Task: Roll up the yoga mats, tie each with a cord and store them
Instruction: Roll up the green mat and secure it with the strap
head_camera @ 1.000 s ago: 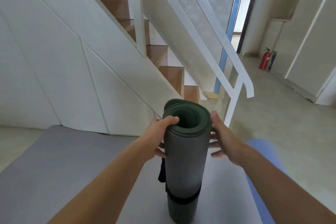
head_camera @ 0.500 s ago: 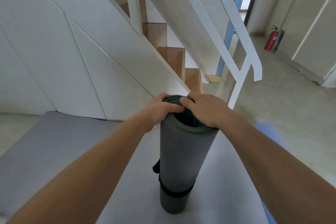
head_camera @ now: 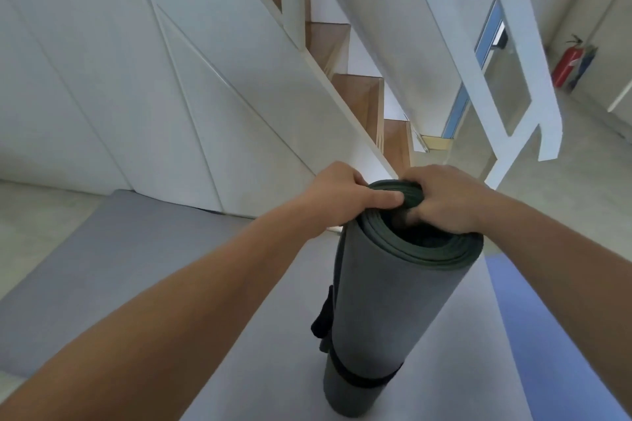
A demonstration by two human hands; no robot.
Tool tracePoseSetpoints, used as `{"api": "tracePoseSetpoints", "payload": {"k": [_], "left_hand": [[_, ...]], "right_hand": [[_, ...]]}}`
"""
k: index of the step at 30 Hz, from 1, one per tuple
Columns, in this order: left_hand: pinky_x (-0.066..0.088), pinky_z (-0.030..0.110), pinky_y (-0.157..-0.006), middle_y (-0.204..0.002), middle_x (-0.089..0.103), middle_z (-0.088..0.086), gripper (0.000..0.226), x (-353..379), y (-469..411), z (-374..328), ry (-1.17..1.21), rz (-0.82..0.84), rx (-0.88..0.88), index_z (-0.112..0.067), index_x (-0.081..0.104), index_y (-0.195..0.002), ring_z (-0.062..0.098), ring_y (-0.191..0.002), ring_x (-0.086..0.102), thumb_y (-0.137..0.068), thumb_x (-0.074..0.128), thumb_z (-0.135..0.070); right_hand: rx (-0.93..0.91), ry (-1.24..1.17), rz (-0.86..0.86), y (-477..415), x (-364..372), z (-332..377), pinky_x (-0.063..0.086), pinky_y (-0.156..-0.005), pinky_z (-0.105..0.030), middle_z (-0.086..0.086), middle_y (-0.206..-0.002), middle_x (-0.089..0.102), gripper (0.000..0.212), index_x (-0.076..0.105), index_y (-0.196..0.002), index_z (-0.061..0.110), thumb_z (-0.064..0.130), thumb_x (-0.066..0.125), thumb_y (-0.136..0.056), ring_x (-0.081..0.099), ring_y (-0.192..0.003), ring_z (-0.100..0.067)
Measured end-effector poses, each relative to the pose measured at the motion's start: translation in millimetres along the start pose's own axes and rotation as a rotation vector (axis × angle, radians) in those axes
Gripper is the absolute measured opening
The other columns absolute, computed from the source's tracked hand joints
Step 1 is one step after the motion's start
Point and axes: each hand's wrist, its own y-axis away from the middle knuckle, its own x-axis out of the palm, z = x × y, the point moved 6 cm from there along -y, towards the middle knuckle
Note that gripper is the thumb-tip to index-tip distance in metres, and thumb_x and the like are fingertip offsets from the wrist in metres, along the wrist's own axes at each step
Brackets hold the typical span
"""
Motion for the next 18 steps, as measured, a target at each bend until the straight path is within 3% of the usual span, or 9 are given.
{"api": "tracePoseSetpoints", "payload": {"k": [3,6,9,12,15,18], "left_hand": [[0.058,0.047,-0.088,-0.091,0.074,0.013,0.048,-27.5,-10.1,1.8,0.045,0.063,-0.072,-0.007,0.07,-0.089,0.028,-0.091,0.071,-0.078,0.076,-0.053],[0.056,0.039,-0.09,-0.097,0.071,0.007,0.04,-58.9,-0.5,-3.0,-0.007,0.154,-0.12,-0.012,0.067,-0.1,0.022,-0.094,0.068,-0.077,0.08,-0.042],[0.056,0.043,-0.092,-0.104,0.068,0.002,0.056,-101.1,20.6,-14.8,-0.061,0.183,-0.204,-0.019,0.061,-0.111,0.019,-0.097,0.066,-0.065,0.085,-0.038],[0.056,0.041,-0.091,-0.107,0.067,-0.003,0.077,-154.4,53.6,-38.1,-0.02,0.162,-0.301,-0.025,0.054,-0.118,0.016,-0.099,0.066,-0.048,0.083,-0.043],[0.054,0.033,-0.088,-0.102,0.063,-0.008,0.066,-220.5,103.2,-76.1,0.012,0.062,-0.382,-0.028,0.05,-0.119,0.013,-0.097,0.063,-0.064,0.086,-0.026],[0.059,0.036,-0.073,-0.102,0.062,-0.003,0.058,-296.6,150.2,-104.9,0.045,-0.079,-0.467,-0.029,0.049,-0.121,0.019,-0.092,0.064,-0.073,0.08,-0.021]], "right_hand": [[-0.025,0.013,0.055,-24.4,-2.2,15.9,0.052,-0.078,-0.037,0.014,-0.085,0.061,0.028,0.056,-0.092,0.039,0.05,0.076,-0.075,0.058,-0.081,-0.01],[-0.048,0.072,0.069,-39.3,-14.1,47.3,0.051,-0.079,-0.038,0.016,-0.087,0.06,0.026,0.052,-0.096,0.04,0.05,0.068,-0.078,0.057,-0.085,-0.013],[-0.076,0.078,0.096,-45.3,-39.4,91.5,0.05,-0.079,-0.035,0.013,-0.094,0.062,0.035,0.051,-0.106,0.039,0.054,0.067,-0.078,0.059,-0.088,-0.015],[-0.122,0.091,0.104,-43.9,-80.5,150.3,0.051,-0.08,-0.036,0.011,-0.099,0.062,0.036,0.05,-0.109,0.038,0.051,0.065,-0.08,0.061,-0.089,-0.015],[-0.186,0.092,0.088,-36.6,-136.9,220.7,0.05,-0.076,-0.035,0.01,-0.1,0.06,0.03,0.049,-0.109,0.036,0.046,0.062,-0.083,0.061,-0.087,-0.017],[-0.261,0.096,0.079,-30.4,-192.9,300.3,0.05,-0.072,-0.035,0.008,-0.096,0.058,0.027,0.05,-0.107,0.033,0.044,0.059,-0.083,0.06,-0.083,-0.019]]}}
